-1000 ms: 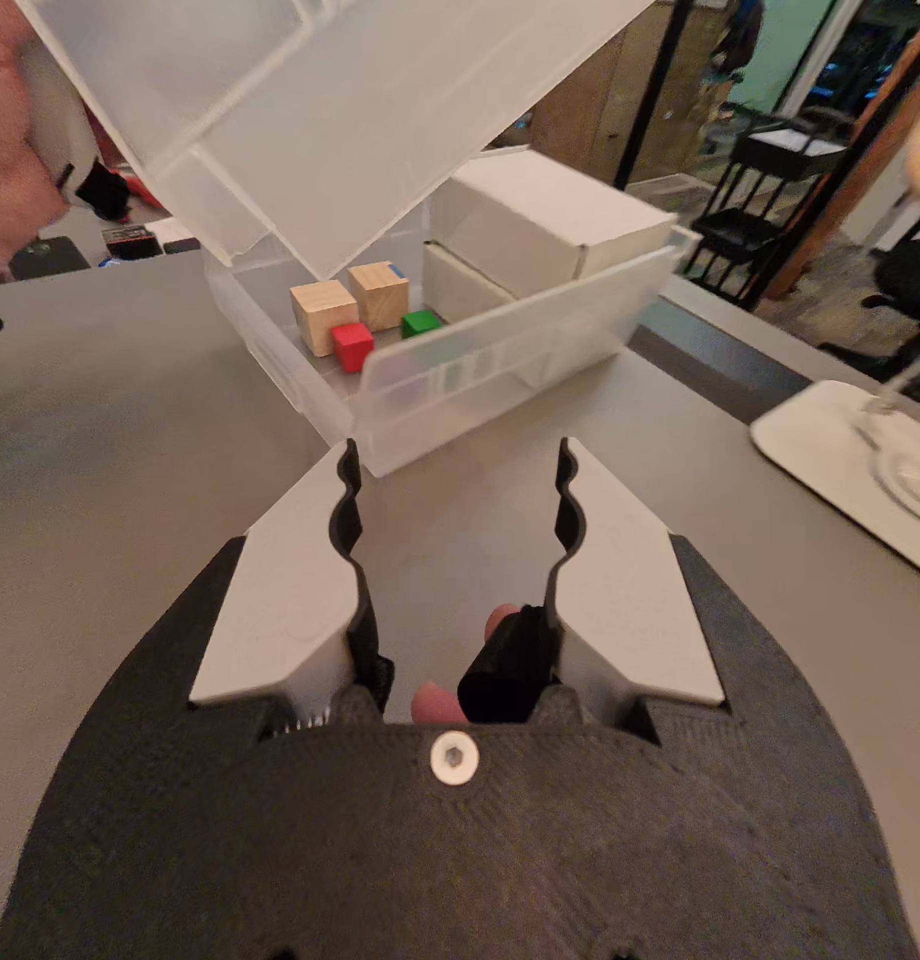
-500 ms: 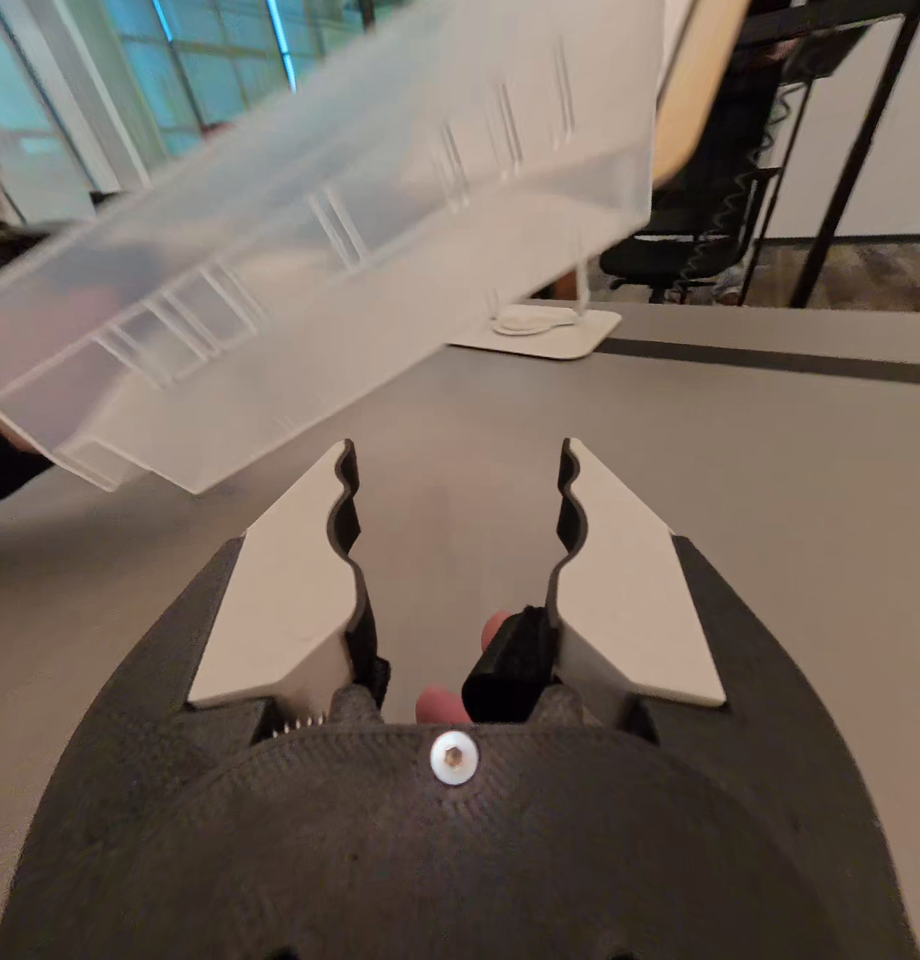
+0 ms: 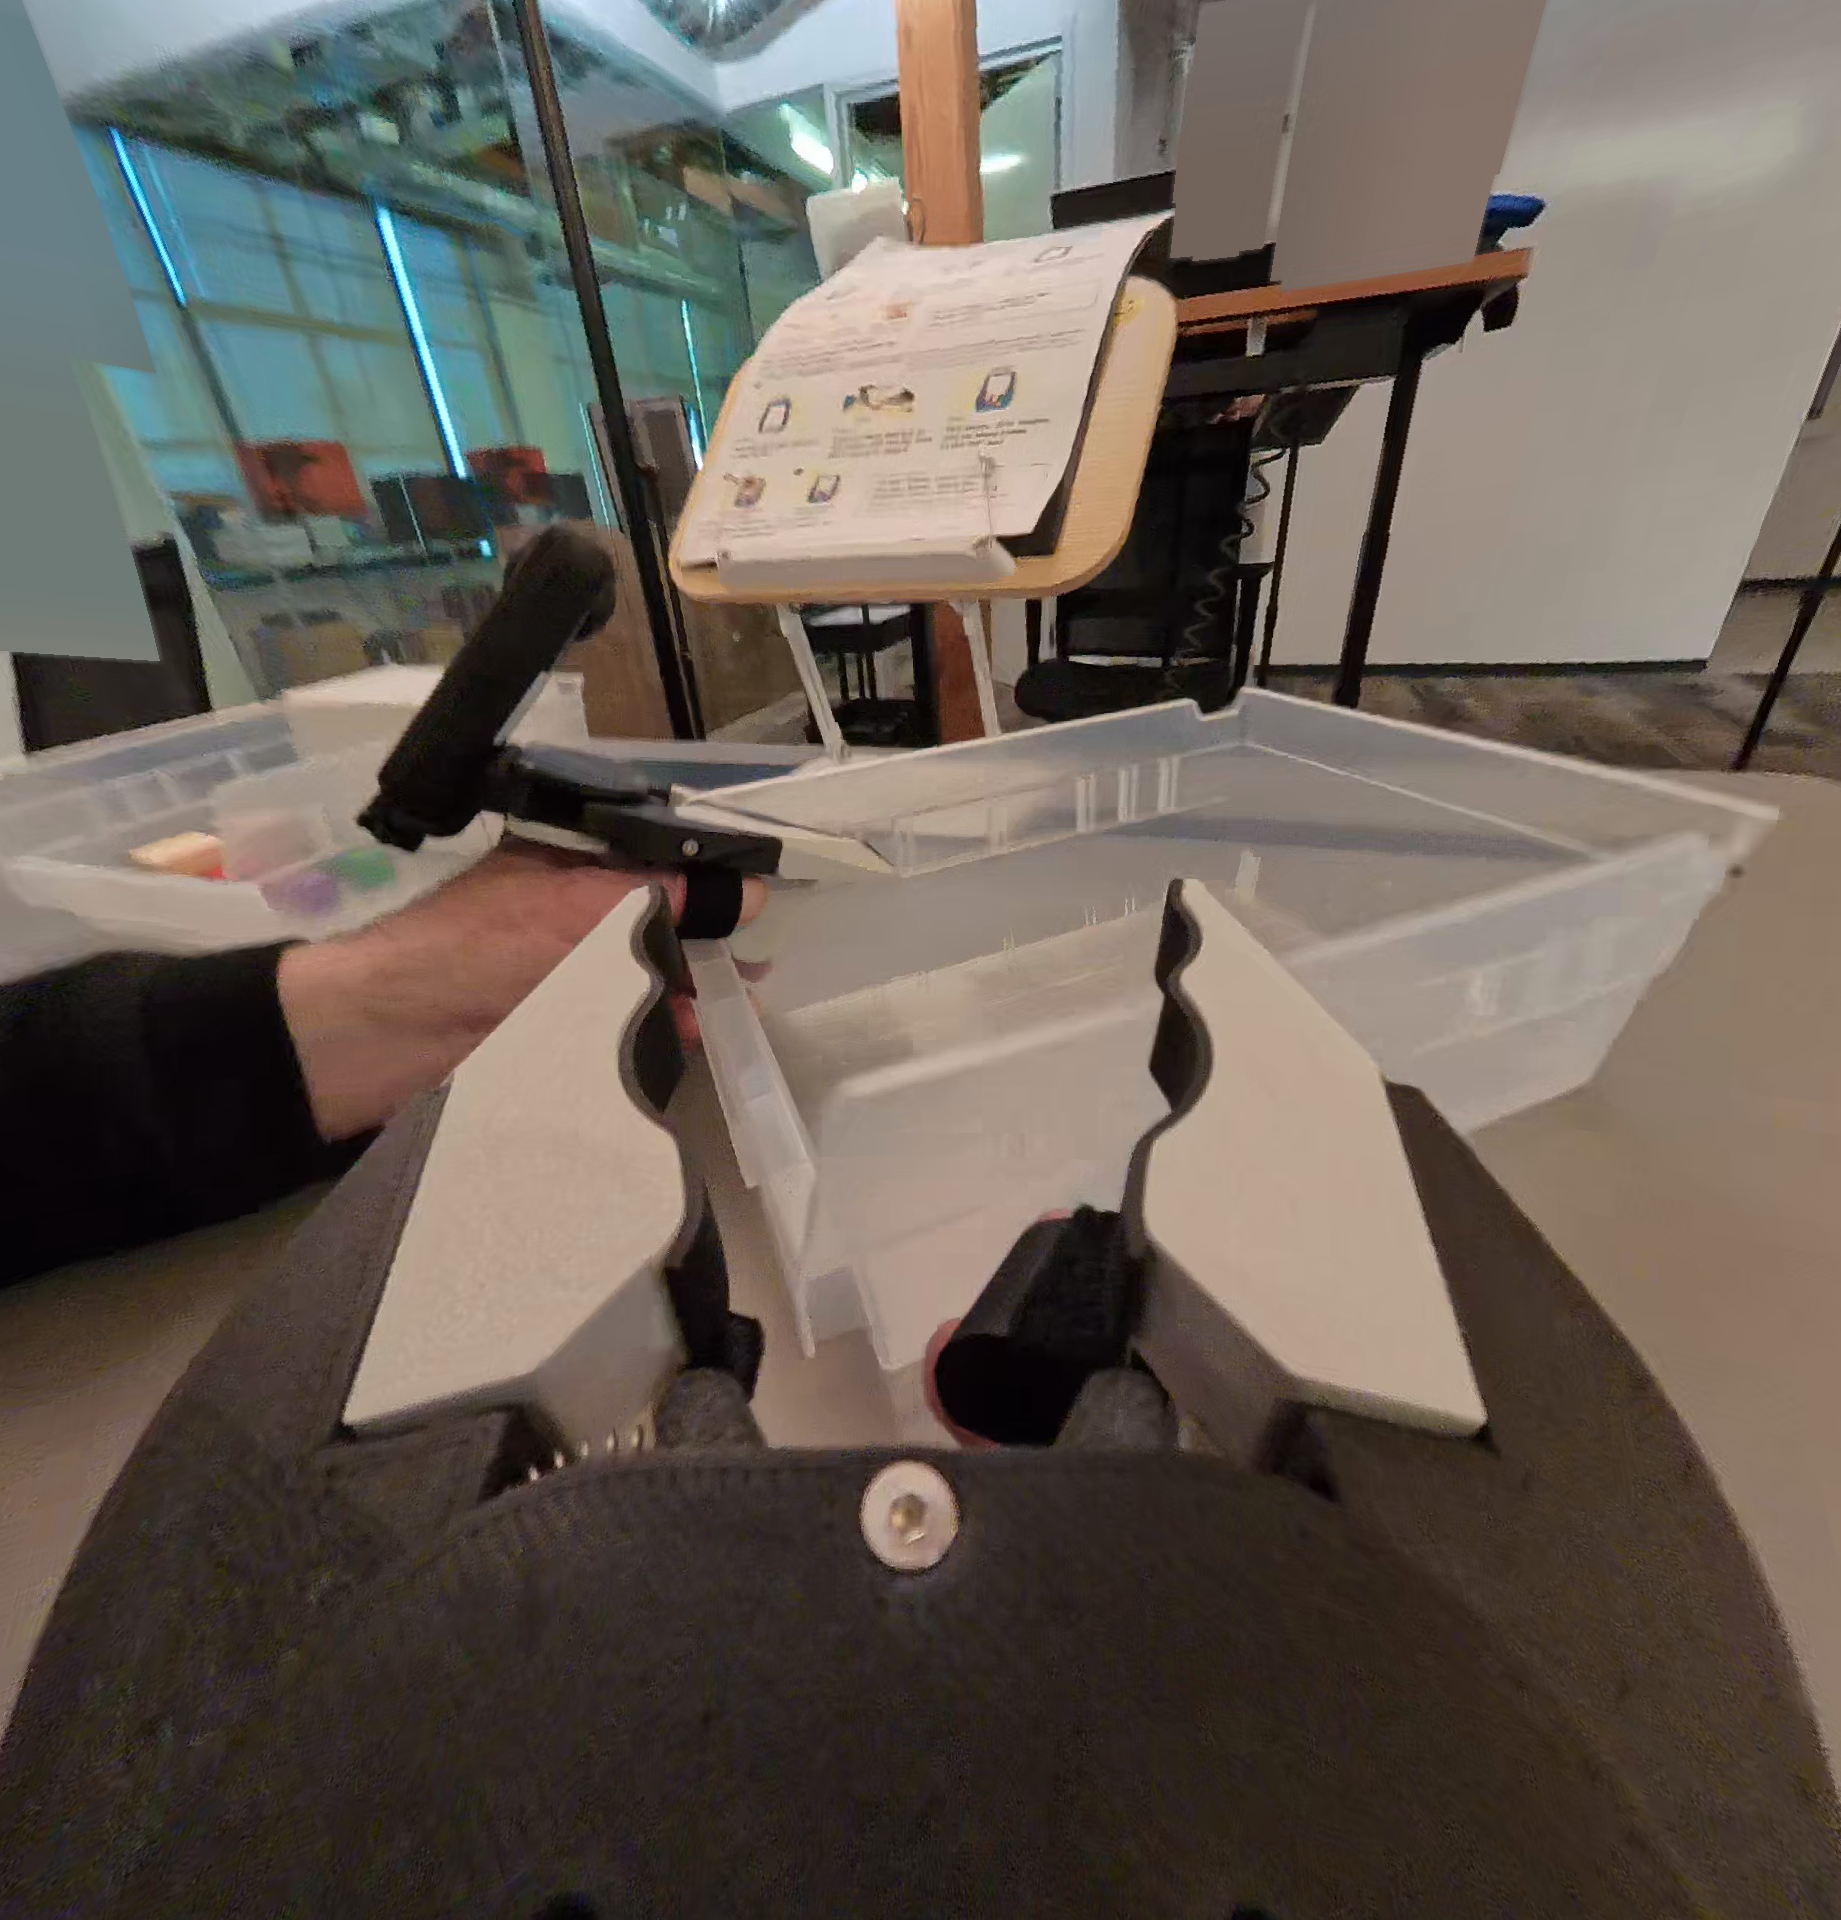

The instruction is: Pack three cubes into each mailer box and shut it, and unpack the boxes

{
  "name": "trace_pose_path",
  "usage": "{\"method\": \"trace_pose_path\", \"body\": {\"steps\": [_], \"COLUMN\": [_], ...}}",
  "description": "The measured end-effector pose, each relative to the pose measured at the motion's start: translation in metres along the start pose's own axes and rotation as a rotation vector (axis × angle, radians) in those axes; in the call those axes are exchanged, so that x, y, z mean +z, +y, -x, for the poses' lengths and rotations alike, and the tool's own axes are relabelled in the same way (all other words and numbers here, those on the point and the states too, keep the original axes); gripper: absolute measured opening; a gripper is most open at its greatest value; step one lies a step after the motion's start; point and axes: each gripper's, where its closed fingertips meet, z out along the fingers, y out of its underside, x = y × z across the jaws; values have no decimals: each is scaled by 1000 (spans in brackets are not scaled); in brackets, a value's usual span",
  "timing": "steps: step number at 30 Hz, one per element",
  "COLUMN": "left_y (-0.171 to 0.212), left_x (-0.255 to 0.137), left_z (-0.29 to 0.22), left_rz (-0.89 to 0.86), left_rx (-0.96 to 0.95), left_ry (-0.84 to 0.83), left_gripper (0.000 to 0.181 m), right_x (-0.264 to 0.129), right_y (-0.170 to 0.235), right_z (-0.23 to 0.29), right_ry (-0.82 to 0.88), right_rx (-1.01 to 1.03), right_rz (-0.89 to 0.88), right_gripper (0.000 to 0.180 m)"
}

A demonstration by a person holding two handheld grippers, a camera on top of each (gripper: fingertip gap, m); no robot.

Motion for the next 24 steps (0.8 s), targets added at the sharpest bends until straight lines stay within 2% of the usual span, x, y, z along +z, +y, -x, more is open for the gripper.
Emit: {"method": "trace_pose_path", "body": {"steps": [2, 5, 9, 12, 16, 20, 22, 24], "left_y": [-5, -12, -26, -37, -43, -47, -52, -58], "left_x": [9, 19, 32, 43, 60, 74, 79, 84], "left_z": [-13, -24, -47, -60, -70, -82, -85, -87], "left_rz": [-16, -45, -102, -151, -148, -149, -168, -193], "left_rx": [3, -25, -37, -38, 3, -98, -134, -186], "left_ry": [7, 10, 61, 59, 10, 113, 154, 199], "left_gripper": [5, 7, 29, 43, 55, 75, 82, 85], "right_x": [7, 13, 21, 28, 48, 63, 69, 74], "right_y": [2, 1, -1, -8, 11, 16, 16, 16], "right_z": [-7, -36, -76, -113, -156, -193, -208, -226], "right_ry": [8, 63, 136, 189, 172, 195, 219, 254], "right_rx": [-19, -6, -68, -114, -140, -144, -149, -187], "right_rz": [22, 37, 84, 76, 191, 203, 206, 214], "right_gripper": [99, 97, 99, 89, 88, 79, 78, 68]}}
